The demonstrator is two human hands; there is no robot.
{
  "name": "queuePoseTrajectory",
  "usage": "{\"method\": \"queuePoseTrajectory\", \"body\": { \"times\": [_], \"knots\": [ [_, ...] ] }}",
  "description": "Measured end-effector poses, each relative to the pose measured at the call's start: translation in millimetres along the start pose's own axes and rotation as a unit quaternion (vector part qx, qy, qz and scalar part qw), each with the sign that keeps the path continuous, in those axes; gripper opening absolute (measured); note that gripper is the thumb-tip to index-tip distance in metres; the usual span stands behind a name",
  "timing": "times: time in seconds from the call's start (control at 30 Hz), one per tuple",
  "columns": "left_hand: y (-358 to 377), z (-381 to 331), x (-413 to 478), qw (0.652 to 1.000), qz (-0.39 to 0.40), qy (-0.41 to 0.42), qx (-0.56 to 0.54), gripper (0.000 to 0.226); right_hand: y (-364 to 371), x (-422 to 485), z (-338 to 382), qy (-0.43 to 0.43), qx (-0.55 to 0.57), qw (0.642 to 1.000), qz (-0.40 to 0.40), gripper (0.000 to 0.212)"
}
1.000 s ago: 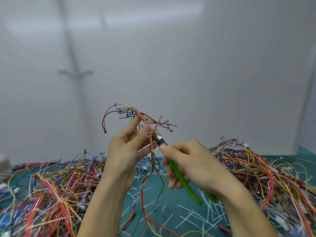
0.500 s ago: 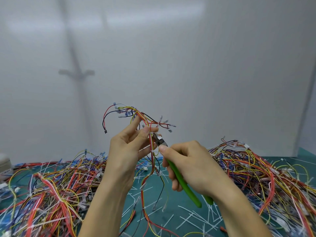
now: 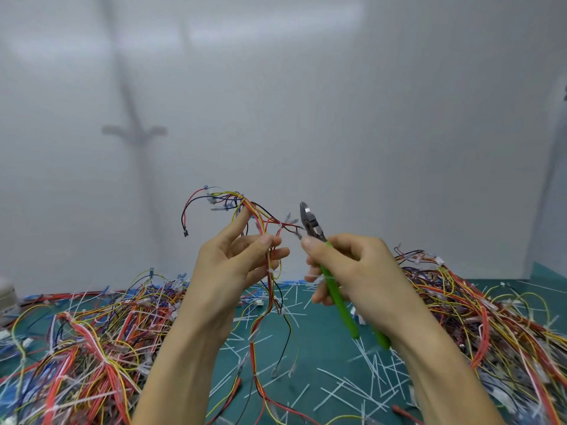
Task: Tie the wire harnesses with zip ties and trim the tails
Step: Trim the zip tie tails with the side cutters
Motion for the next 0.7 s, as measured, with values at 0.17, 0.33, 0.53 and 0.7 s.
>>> {"method": "queuePoseTrajectory", "body": {
  "times": [0.17, 0.33, 0.53, 0.7],
  "knots": [
    [8.9, -2.6, -3.4, 0.999, 0.014, 0.020, 0.035, 0.064, 4.0, 1.6, -6.0, -0.006, -0.041, 0.999, -0.001, 0.015],
    [16.8, -0.3, -2.2, 0.985, 0.079, 0.046, 0.144, 0.060, 2.1, 1.9, 0.6, -0.058, -0.022, 0.996, -0.059, 0.014],
    [19.4, -2.9, -5.8, 0.965, 0.097, 0.093, 0.224, 0.043, -2.4, -2.7, 8.1, -0.090, 0.060, 0.993, -0.056, 0.015],
    [14.8, -4.9, -5.4, 0.986, 0.027, 0.057, 0.154, 0.016, 0.2, -3.1, 12.8, -0.116, 0.117, 0.985, -0.042, 0.011]
  ]
}}
Point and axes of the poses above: each hand's wrist, its own x-axis towards the middle knuckle, its own y-axis out of the palm, z = x × y, the point moved 5 cm from there along x, towards the middle knuckle, and after that the axes turned 3 degrees about -x, right-handed, at the moved point
